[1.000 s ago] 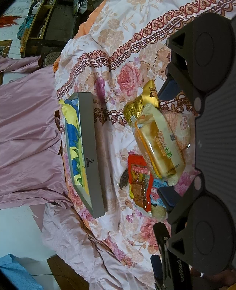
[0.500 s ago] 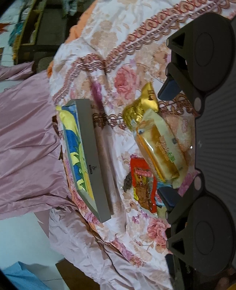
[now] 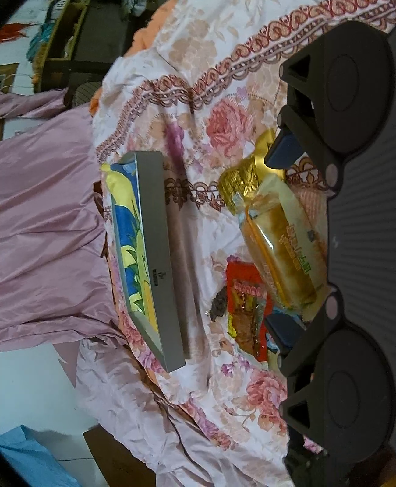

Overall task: Organize snacks
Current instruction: 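Close the left tool on the mandarin orange while the right tool reaches the wrapped bread, then grasp the wrapped bread loaf with the right tool and lift it while left lifts orange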

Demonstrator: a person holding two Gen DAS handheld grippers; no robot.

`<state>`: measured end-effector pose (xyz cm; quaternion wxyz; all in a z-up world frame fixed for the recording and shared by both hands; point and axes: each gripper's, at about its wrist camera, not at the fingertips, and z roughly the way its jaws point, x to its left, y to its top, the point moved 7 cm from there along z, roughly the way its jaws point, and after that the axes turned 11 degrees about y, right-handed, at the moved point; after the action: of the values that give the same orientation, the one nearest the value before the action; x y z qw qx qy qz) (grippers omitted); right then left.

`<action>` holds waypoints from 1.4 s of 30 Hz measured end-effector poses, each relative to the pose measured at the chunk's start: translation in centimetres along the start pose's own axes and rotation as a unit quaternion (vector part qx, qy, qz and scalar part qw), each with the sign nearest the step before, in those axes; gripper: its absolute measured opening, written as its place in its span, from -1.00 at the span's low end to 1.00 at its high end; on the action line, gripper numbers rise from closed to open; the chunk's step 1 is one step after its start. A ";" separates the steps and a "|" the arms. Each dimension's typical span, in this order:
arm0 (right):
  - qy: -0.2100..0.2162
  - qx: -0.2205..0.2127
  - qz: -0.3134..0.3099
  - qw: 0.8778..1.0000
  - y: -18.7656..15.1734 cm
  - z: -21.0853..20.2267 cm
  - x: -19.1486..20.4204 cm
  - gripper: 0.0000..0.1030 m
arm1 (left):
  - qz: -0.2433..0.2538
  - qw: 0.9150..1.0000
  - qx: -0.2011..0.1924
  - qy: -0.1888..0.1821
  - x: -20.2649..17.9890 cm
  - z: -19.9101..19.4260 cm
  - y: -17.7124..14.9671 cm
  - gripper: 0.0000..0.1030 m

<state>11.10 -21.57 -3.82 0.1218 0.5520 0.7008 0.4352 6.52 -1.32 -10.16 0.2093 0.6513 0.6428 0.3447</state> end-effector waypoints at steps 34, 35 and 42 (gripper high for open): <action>-0.062 0.022 -0.178 0.982 -0.6 2.6 2.8 0.99 | -0.091 0.994 -0.026 -0.047 0.5 -0.1 1.7 -0.32; -0.070 0.020 -0.198 0.977 -0.6 2.6 3.1 0.99 | -0.094 0.994 -0.026 -0.048 0.7 -0.1 1.6 -0.32; -0.038 0.020 -0.272 0.961 -0.5 0.9 4.9 0.99 | -0.108 0.992 -0.023 -0.054 1.2 0.0 1.7 -0.31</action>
<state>9.63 -16.84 -3.19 0.2511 0.3596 0.8277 0.3501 7.63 -0.27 -8.74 0.2947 0.5907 0.6889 0.2994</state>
